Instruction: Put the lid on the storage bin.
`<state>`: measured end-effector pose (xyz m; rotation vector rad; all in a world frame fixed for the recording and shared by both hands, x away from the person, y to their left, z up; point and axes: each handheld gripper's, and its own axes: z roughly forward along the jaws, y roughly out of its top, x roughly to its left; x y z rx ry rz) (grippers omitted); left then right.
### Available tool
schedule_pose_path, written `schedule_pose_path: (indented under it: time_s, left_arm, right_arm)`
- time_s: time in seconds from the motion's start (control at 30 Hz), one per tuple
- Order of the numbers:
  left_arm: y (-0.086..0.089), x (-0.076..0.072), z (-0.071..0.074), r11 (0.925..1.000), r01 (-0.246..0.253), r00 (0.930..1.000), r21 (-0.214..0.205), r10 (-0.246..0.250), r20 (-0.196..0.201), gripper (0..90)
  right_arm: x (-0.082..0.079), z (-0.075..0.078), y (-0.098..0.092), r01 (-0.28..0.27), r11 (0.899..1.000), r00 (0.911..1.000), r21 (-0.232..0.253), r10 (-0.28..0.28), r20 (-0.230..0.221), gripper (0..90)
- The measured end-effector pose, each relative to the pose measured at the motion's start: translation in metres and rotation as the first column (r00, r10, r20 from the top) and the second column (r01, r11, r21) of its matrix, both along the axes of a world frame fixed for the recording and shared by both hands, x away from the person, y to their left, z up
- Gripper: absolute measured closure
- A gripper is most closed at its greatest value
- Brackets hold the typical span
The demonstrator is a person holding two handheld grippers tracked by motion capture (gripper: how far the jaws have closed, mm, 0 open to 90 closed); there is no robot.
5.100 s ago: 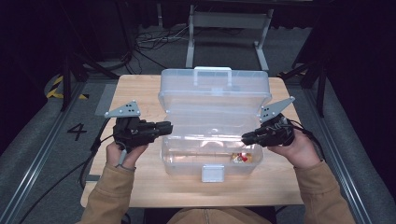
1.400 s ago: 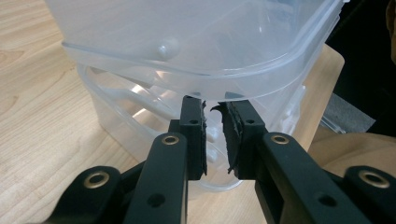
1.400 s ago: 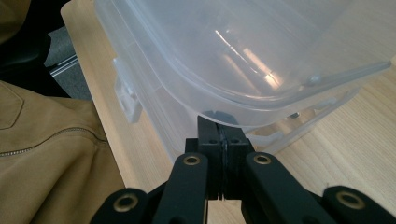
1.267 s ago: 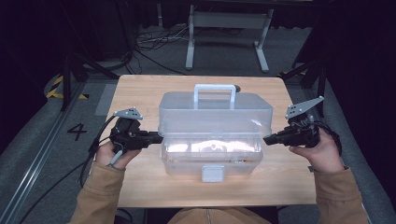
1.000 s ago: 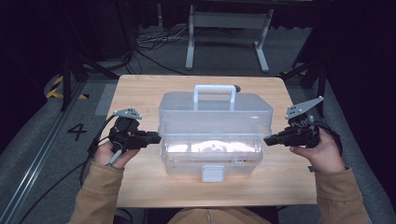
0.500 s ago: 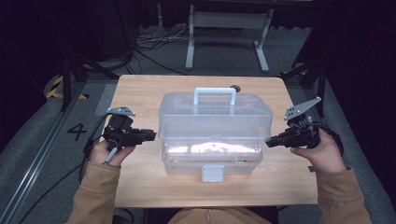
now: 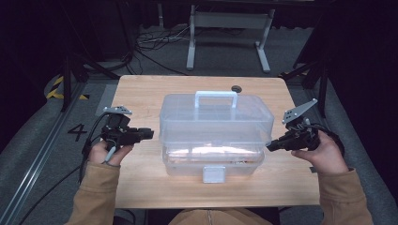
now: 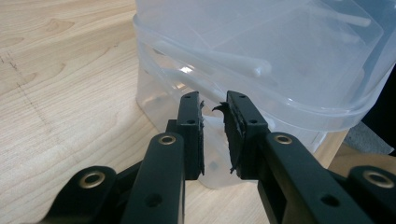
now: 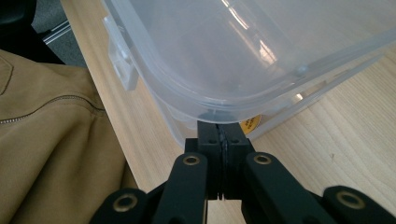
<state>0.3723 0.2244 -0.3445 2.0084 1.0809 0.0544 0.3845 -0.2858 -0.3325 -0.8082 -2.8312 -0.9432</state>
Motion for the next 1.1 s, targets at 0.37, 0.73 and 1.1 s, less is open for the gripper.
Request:
schedule_pose_path:
  time_s: [0.37, 0.73, 1.1]
  left_arm:
    - [0.0, 0.001, -0.001, 1.0, -0.009, 1.0, 0.002, 0.009, 0.003, 75.7]
    - [0.001, 0.002, -0.002, 0.9999, -0.01, 0.9999, -0.005, 0.01, -0.001, 75.7]
    - [0.002, 0.003, -0.003, 0.9999, -0.01, 0.9999, -0.002, 0.01, -0.005, 75.7]
  right_arm:
    - [0.0, -0.004, 0.003, -0.022, 0.999, 0.9995, -0.03, 0.022, -0.025, 89.2]
    - [0.001, -0.008, 0.006, -0.039, 0.998, 0.9983, -0.054, 0.036, -0.046, 89.1]
    - [0.001, -0.013, 0.01, -0.055, 0.994, 0.9958, -0.096, 0.048, -0.079, 89.1]
